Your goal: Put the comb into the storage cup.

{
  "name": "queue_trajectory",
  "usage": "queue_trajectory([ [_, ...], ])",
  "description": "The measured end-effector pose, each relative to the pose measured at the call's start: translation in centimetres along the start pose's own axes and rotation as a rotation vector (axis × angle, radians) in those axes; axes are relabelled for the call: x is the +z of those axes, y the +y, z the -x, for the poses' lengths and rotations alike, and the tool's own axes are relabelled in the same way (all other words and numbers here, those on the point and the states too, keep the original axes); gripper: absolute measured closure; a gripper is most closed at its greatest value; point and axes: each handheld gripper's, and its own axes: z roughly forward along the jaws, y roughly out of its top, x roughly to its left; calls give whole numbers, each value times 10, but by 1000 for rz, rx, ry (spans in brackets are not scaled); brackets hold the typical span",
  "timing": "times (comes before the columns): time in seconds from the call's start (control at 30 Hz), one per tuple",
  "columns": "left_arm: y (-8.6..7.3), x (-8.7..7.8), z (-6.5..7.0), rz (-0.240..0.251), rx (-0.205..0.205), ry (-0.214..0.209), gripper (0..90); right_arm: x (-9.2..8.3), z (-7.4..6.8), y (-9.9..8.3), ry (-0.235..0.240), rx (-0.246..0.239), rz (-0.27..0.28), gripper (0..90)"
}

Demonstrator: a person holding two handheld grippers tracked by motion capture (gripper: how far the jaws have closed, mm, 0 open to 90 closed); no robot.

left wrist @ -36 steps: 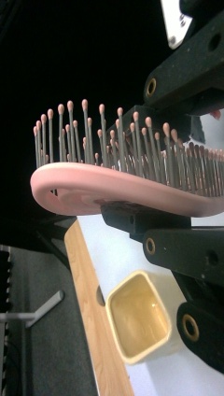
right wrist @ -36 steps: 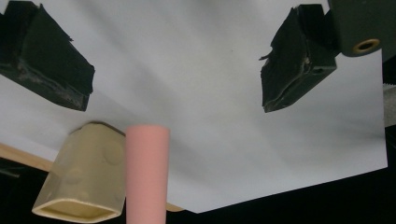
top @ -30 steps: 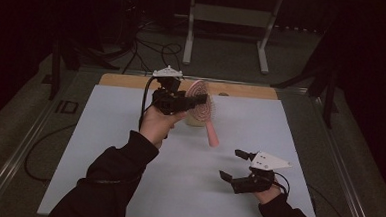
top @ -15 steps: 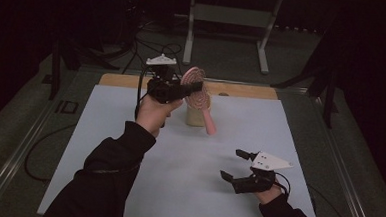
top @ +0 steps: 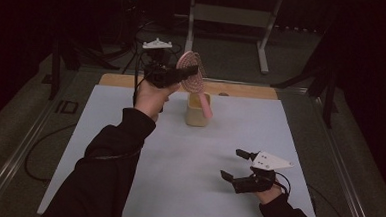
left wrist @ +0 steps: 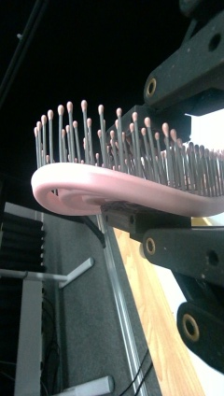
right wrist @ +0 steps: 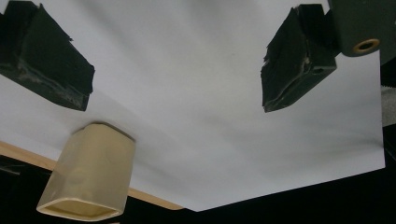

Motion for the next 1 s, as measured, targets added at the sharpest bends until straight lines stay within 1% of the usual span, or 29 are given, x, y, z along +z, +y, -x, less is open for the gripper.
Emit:
queue_trajectory([
  [0.17,8,4,-4,-2,16,30,651,0,0,0,3,4,2,94],
  [0.23,9,4,-5,0,20,34,651,0,0,0,4,4,1,93],
  [0.27,10,5,-7,6,22,44,651,0,0,0,5,6,-3,93],
  [0.33,12,7,-10,8,11,48,651,0,0,0,6,8,0,94],
  [0.5,15,10,-13,14,15,71,651,0,0,0,9,6,-4,94],
  [0.53,16,11,-14,21,12,75,651,0,0,0,9,15,-3,94],
  [0.6,17,12,-15,25,11,83,651,0,0,0,11,15,-4,94],
  [0.67,18,14,-17,26,12,97,651,0,0,0,12,13,0,94],
  [0.73,17,15,-20,28,4,102,651,0,0,0,12,8,-1,94],
  [0.77,17,16,-21,27,4,103,652,-1,0,0,15,15,0,94],
  [0.9,14,20,-27,34,-3,121,651,-1,0,1,13,7,6,94],
  [0.93,12,22,-29,33,-4,131,651,-1,0,1,11,6,4,94],
  [1.0,11,25,-31,32,-6,135,651,-1,0,1,14,8,6,94],
])
